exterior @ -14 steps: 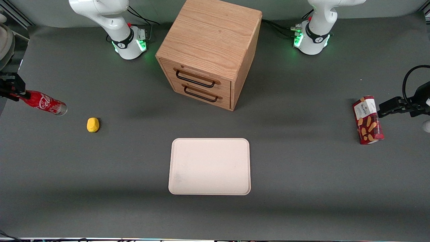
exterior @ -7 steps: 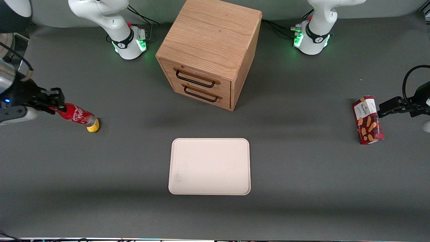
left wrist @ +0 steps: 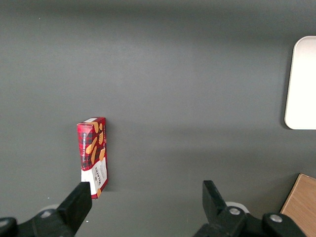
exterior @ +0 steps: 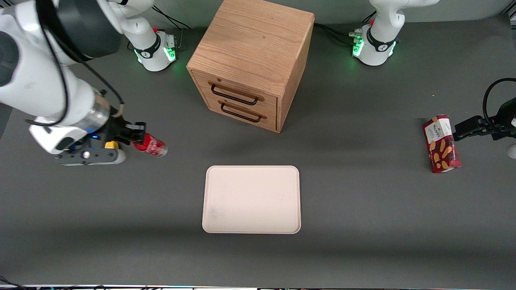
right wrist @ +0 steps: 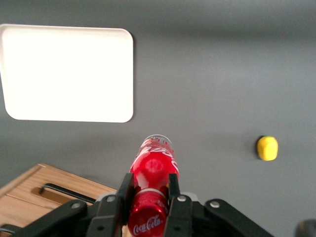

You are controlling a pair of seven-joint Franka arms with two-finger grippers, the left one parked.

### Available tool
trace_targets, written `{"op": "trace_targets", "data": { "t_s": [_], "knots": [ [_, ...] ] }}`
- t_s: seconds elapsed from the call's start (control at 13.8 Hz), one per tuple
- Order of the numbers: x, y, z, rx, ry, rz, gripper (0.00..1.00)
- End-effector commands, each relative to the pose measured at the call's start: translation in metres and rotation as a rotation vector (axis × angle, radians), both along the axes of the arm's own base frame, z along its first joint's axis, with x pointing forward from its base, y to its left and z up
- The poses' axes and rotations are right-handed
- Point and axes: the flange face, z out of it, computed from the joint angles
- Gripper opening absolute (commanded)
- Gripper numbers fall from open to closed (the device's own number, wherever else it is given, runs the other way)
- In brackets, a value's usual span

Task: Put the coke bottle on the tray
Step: 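Carry the held bottle toward the white tray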

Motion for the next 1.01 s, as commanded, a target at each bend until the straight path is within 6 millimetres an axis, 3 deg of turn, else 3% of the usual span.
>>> {"op": "trace_targets", "data": {
  "t_s": [0.0,0.14,0.36,0.65,0.94],
  "knots": [
    [0.001,0.043,-0.002,0.012,-0.021,-0.087,0.0],
    [-0.002,0.074,-0.011,0.025,-0.043,-0.13,0.0],
    [-0.007,0.104,-0.019,0.045,-0.062,-0.161,0.0],
    [0.005,0.112,-0.026,0.084,-0.12,-0.15,0.0],
    [0.037,0.119,-0.085,0.087,-0.141,-0.113,0.0]
  ]
}}
